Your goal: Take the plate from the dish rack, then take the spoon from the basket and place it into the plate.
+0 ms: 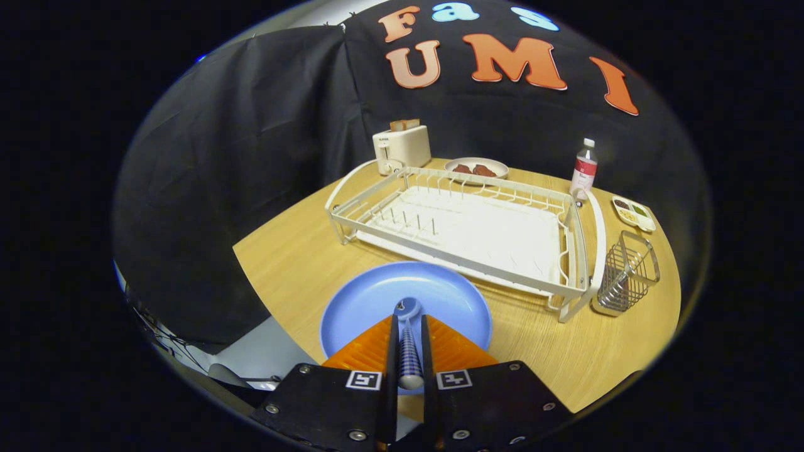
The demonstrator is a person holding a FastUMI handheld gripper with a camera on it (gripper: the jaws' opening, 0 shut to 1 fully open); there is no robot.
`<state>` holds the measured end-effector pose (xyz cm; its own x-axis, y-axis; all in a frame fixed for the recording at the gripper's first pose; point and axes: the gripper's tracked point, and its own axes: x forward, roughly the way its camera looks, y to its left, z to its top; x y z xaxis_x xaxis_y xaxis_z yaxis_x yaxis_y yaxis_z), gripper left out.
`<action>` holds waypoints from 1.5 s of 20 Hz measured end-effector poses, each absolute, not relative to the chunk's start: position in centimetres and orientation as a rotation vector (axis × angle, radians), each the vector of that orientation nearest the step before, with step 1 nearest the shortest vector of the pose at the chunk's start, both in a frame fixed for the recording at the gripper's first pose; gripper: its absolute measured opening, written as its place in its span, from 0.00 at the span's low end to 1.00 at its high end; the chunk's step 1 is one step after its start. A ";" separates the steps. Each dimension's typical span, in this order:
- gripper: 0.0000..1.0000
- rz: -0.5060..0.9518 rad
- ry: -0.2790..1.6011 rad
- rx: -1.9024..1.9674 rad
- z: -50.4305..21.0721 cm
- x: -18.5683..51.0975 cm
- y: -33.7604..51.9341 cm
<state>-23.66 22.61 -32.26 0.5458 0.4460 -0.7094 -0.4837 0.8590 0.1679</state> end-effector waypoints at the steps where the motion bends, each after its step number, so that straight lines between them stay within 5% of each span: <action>1: 0.17 0.544 0.841 -0.040 -32.9 -23.9 22.3; 10: 0.25 0.516 0.846 -0.066 -34.0 -23.1 20.5; 14: 0.38 0.462 0.780 -0.025 -30.6 -21.0 18.4; 21: 0.74 0.295 0.559 -0.019 -22.1 -16.1 11.6; 26: 0.81 0.191 0.283 0.033 -13.2 -12.9 7.9; 30: 0.97 0.154 0.071 0.041 -9.0 -12.0 6.1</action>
